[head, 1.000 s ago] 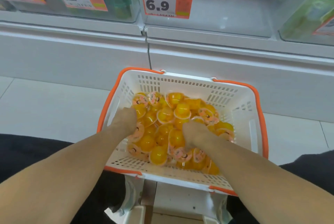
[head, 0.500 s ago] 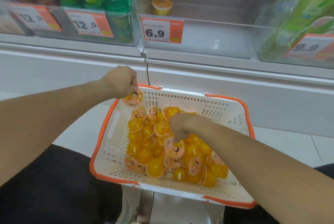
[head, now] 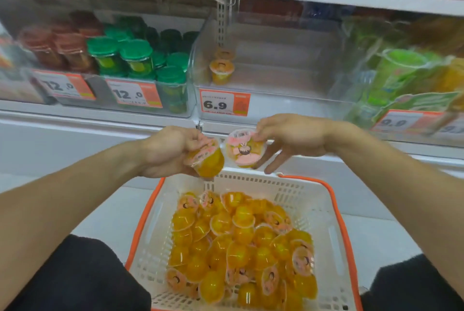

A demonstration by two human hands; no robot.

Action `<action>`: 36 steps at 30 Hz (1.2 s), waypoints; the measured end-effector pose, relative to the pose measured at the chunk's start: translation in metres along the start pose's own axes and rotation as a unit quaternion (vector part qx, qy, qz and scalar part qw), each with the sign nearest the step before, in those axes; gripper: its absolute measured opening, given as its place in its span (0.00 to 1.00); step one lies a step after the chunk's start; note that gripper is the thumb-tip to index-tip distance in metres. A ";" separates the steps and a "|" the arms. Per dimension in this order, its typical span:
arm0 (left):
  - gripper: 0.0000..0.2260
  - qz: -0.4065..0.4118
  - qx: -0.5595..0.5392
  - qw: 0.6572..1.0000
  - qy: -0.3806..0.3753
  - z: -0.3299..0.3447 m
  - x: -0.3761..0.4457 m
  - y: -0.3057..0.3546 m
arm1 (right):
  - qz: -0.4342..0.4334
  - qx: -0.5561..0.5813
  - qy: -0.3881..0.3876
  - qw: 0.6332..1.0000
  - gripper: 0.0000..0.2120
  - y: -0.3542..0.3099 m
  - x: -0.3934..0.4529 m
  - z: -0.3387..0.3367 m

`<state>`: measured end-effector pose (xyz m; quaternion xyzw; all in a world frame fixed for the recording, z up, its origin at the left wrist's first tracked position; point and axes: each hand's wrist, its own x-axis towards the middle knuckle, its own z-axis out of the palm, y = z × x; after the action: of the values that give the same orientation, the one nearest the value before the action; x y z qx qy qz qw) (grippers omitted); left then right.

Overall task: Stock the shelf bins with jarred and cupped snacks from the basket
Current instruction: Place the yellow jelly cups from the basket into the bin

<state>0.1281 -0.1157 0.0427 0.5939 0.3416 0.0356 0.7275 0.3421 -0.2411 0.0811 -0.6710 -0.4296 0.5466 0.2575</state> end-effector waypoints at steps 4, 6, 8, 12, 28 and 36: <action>0.09 0.013 0.062 0.998 0.023 0.018 0.009 0.001 | -0.028 0.160 0.027 0.986 0.04 0.012 0.010 0.011; 0.15 0.012 0.074 0.997 0.021 0.026 0.015 0.002 | -0.051 0.182 0.029 0.982 0.05 0.008 0.016 0.013; 0.24 0.018 0.064 0.998 -0.009 0.033 0.020 0.002 | -0.068 0.156 0.053 0.984 0.06 0.003 0.019 0.015; 0.33 0.013 0.061 0.997 -0.043 0.042 0.020 0.005 | -0.079 0.122 0.090 0.985 0.10 -0.001 0.024 0.016; 0.24 0.140 0.065 0.981 0.119 0.044 0.018 0.013 | -0.159 0.159 0.281 0.933 0.06 -0.019 0.016 0.027; 0.17 0.125 0.074 0.981 0.132 0.040 0.012 0.017 | -0.159 0.068 0.388 0.905 0.08 -0.078 0.045 -0.024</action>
<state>0.1649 -0.1384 0.0548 0.6741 0.3598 0.1793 0.6197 0.3429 -0.1608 0.1283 -0.7338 -0.3587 0.2223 0.5323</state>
